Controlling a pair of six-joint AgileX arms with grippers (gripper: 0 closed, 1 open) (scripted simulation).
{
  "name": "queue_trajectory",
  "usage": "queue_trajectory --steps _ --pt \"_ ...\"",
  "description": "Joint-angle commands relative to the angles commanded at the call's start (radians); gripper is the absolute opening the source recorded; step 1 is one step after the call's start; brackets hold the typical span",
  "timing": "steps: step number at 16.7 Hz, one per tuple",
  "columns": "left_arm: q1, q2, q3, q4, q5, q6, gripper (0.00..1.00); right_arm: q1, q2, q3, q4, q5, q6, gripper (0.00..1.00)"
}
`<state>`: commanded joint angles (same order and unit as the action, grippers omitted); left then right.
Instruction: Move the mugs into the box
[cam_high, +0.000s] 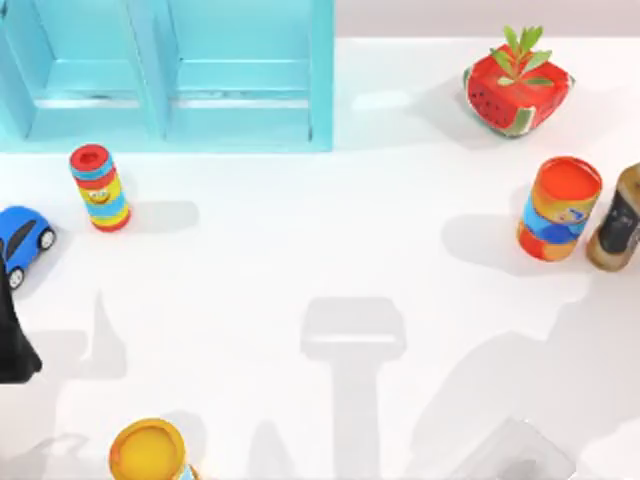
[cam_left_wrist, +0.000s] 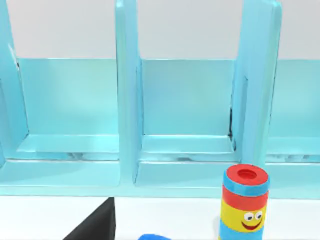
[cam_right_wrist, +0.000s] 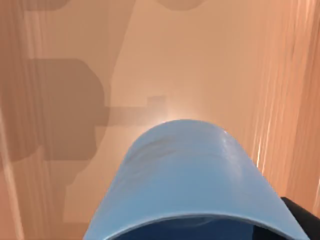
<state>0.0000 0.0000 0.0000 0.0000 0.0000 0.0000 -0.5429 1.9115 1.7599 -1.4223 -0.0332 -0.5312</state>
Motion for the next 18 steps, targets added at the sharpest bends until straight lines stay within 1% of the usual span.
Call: queue_trajectory --steps 7,12,18 --pt "0.0 0.0 0.0 0.0 0.0 0.0 1.0 0.02 -0.015 -0.238 0.231 0.0 0.023 0.0" --pt "0.0 0.0 0.0 0.0 0.0 0.0 1.0 0.022 -0.016 -0.251 0.244 0.001 0.025 0.0" --pt "0.0 0.0 0.0 0.0 0.0 0.0 1.0 0.022 -0.016 -0.251 0.244 0.001 0.025 0.45"
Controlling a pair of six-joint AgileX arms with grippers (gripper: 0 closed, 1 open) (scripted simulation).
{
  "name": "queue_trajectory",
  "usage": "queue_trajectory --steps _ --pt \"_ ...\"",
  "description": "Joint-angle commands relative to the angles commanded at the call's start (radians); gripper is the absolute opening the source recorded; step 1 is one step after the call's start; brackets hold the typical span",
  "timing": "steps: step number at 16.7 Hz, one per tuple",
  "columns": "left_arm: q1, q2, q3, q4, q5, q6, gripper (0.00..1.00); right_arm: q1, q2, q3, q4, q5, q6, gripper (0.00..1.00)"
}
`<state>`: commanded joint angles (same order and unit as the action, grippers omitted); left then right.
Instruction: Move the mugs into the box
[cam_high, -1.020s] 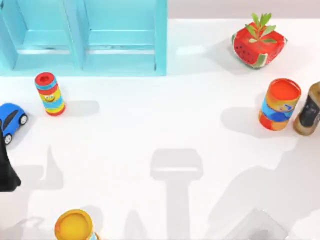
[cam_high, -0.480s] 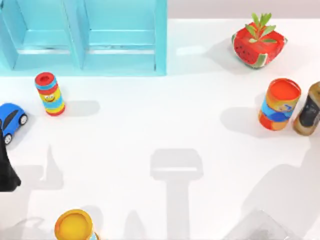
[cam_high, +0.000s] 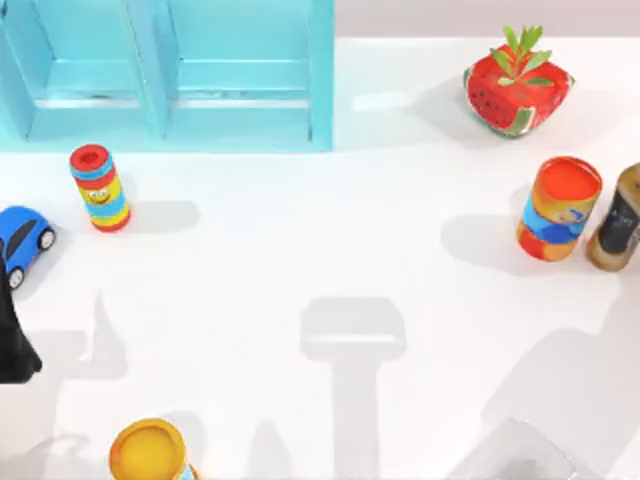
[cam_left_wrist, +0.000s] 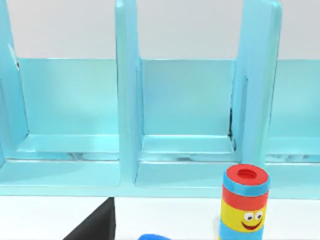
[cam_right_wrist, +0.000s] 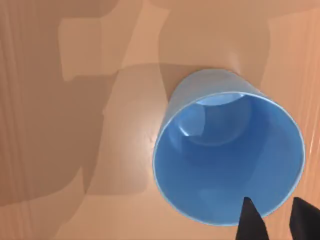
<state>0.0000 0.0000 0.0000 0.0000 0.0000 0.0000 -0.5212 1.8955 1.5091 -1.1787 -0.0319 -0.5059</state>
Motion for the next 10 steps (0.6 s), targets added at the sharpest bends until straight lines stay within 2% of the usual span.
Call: queue_trajectory --steps 7,10 --pt "0.0 0.0 0.0 0.0 0.0 0.0 1.0 0.0 0.0 0.0 0.0 0.0 0.0 0.98" --pt "0.0 0.0 0.0 0.0 0.0 0.0 1.0 0.0 0.0 0.0 0.0 0.0 0.0 1.0"
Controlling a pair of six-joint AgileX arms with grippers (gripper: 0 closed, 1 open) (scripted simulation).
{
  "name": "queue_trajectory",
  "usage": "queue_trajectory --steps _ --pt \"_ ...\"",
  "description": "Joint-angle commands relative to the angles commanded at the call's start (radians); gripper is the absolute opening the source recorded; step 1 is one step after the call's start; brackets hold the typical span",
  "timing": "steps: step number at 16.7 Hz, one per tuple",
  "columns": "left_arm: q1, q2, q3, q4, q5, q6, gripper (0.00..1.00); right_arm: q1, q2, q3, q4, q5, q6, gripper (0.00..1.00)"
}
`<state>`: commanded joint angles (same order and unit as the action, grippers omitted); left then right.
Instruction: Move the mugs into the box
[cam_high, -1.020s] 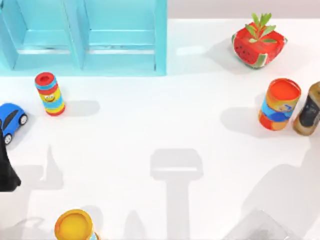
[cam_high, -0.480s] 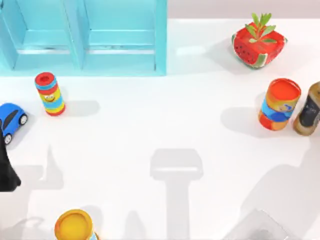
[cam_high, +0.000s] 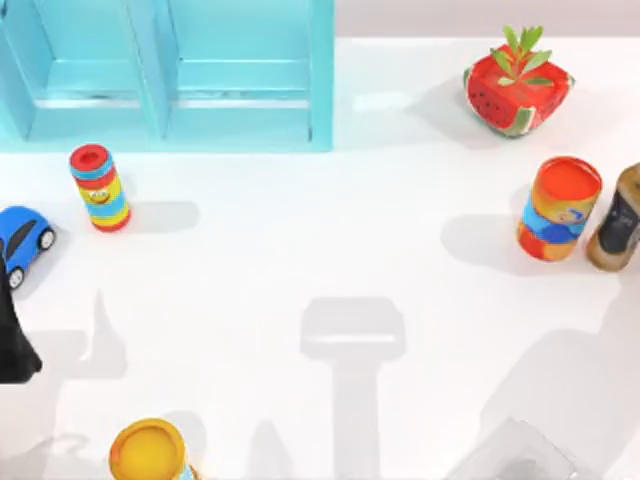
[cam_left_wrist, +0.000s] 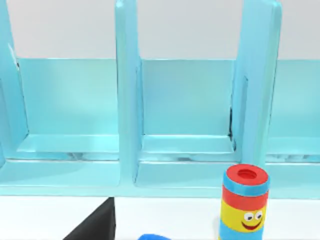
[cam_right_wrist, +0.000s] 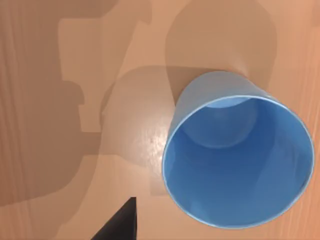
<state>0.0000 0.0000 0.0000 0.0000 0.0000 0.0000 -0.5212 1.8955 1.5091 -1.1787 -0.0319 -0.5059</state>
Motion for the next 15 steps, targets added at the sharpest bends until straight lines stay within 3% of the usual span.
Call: queue_trajectory --steps 8,15 --pt "0.0 0.0 0.0 0.0 0.0 0.0 1.0 -0.003 0.001 0.017 -0.016 0.0 -0.001 1.0" --pt "0.0 0.0 0.0 0.0 0.0 0.0 1.0 -0.008 0.019 0.344 -0.323 0.002 -0.005 1.0"
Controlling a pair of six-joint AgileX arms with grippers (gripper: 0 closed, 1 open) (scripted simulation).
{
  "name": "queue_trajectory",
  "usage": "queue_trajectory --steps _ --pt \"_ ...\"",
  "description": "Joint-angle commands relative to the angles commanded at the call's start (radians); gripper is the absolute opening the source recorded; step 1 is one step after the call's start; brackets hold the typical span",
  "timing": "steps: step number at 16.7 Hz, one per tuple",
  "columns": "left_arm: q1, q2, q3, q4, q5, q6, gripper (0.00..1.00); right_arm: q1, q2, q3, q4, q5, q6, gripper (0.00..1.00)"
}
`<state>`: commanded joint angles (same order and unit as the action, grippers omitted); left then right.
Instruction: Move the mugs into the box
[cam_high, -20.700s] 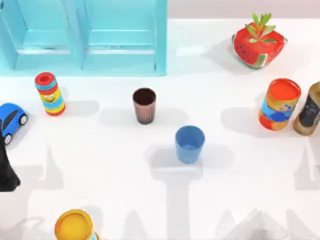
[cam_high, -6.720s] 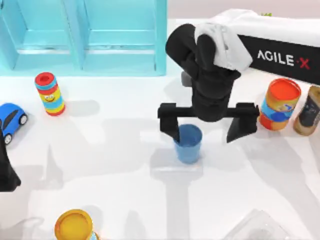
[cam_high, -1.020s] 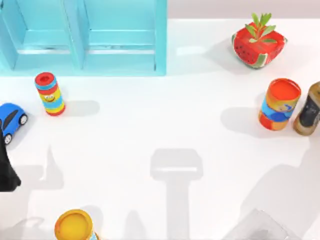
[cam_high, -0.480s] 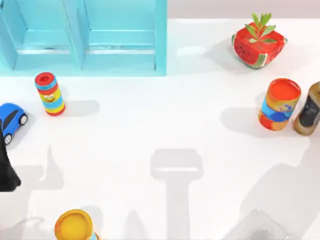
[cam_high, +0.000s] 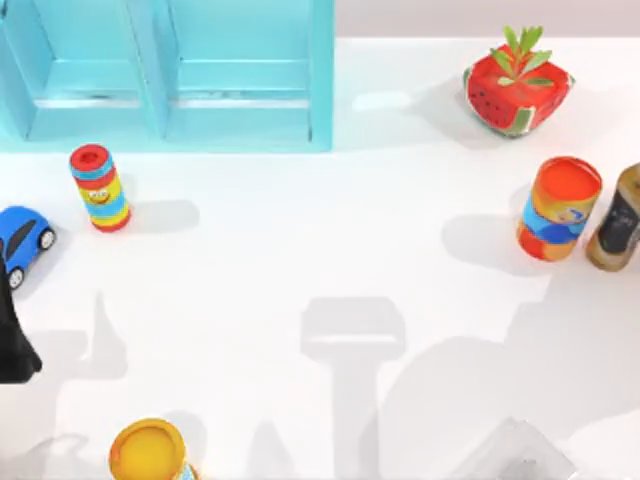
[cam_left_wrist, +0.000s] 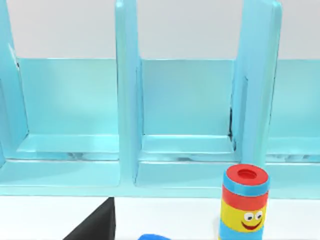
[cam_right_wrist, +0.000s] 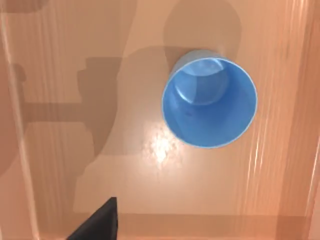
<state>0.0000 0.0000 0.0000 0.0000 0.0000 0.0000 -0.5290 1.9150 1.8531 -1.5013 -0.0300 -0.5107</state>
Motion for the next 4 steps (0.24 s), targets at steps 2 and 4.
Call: queue_trajectory --steps 2,4 --pt "0.0 0.0 0.0 0.0 0.0 0.0 1.0 0.001 0.004 0.064 -0.063 -0.002 0.0 1.0" --pt "0.0 0.0 0.0 0.0 0.0 0.0 1.0 0.001 0.004 0.085 -0.084 -0.002 0.001 1.0"
